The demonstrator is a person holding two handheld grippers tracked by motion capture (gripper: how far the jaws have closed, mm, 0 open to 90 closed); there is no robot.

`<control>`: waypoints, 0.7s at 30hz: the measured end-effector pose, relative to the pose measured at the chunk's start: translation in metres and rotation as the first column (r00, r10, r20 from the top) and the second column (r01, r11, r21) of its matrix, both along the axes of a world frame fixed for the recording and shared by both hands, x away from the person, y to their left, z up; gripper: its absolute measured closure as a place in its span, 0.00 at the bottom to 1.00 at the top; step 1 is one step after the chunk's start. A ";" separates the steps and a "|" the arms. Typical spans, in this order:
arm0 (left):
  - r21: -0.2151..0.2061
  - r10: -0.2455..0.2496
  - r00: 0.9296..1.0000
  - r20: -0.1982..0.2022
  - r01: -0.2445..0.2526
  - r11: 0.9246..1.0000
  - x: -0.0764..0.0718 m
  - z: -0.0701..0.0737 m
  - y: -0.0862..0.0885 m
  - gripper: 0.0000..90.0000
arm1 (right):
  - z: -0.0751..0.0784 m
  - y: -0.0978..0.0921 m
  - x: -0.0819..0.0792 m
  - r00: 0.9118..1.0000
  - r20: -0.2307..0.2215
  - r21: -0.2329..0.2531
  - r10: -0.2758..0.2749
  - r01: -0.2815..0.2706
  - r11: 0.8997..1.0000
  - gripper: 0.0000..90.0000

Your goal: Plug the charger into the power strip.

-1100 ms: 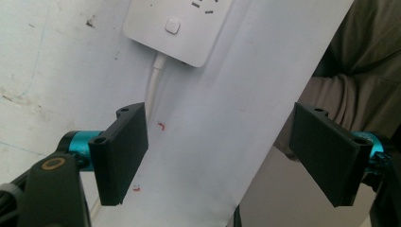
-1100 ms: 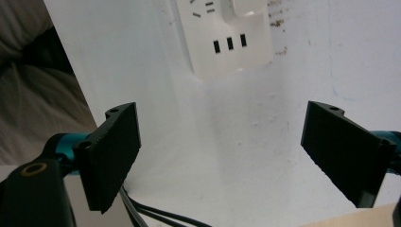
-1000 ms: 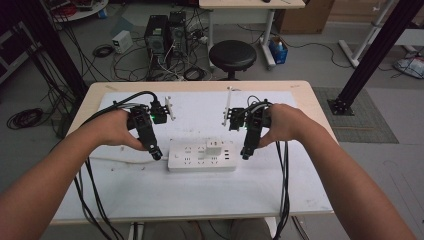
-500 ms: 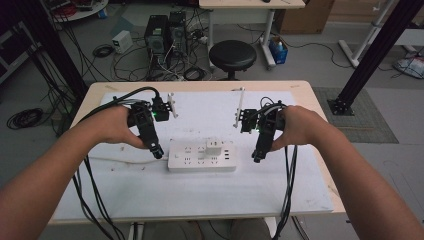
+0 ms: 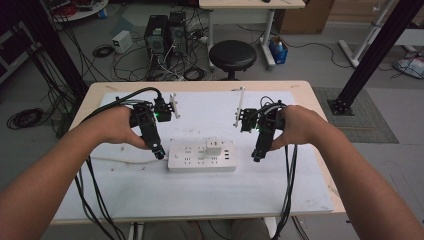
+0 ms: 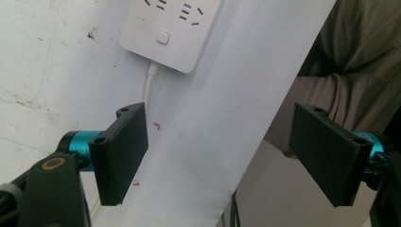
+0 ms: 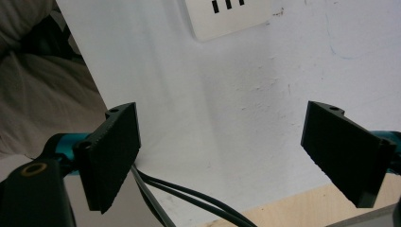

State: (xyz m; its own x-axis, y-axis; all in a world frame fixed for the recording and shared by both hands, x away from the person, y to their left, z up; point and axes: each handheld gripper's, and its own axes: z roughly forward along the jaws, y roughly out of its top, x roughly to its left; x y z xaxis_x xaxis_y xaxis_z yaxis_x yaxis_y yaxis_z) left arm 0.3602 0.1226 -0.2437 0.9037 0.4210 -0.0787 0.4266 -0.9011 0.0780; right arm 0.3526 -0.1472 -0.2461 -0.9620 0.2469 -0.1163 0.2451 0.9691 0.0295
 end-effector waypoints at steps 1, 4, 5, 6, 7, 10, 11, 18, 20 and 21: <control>0.004 -0.001 1.000 0.001 0.001 1.000 0.000 0.000 0.000 0.23 | 0.000 0.000 -0.001 1.000 -0.001 0.002 -0.007 0.007 1.000 0.14; 0.000 -0.002 1.000 0.003 0.002 1.000 -0.001 0.000 0.000 0.23 | 0.001 -0.001 0.000 1.000 0.000 0.006 -0.006 0.006 1.000 0.14; -0.002 -0.001 1.000 0.002 0.001 1.000 -0.001 0.000 -0.001 0.23 | 0.001 -0.001 0.000 1.000 -0.002 0.006 -0.009 0.009 1.000 0.14; -0.003 0.000 1.000 0.003 0.000 1.000 -0.001 0.001 -0.001 0.23 | 0.000 -0.001 0.000 1.000 -0.003 0.005 -0.008 0.008 1.000 0.14; -0.003 0.000 1.000 0.001 0.000 1.000 -0.001 0.001 -0.001 0.23 | 0.000 -0.001 0.000 1.000 -0.003 0.005 -0.010 0.010 1.000 0.14; -0.001 -0.003 1.000 0.000 0.003 1.000 -0.001 0.000 -0.001 0.23 | 0.000 -0.001 0.000 1.000 -0.003 0.002 -0.014 0.014 1.000 0.14; 0.001 -0.003 1.000 0.001 0.003 1.000 -0.001 0.000 -0.001 0.23 | 0.000 -0.001 0.000 1.000 -0.003 0.004 -0.015 0.015 1.000 0.14; 0.001 -0.003 1.000 0.003 0.003 1.000 0.000 0.000 0.000 0.23 | 0.000 -0.002 0.001 1.000 -0.006 0.003 -0.013 0.013 1.000 0.14; 0.000 -0.002 1.000 -0.002 0.002 1.000 0.001 0.000 -0.001 0.23 | 0.000 -0.002 0.001 1.000 -0.007 0.010 -0.021 0.021 1.000 0.14; -0.003 0.000 1.000 -0.001 0.000 1.000 0.001 0.000 -0.001 0.23 | 0.000 -0.002 0.001 1.000 -0.008 0.005 -0.026 0.026 1.000 0.14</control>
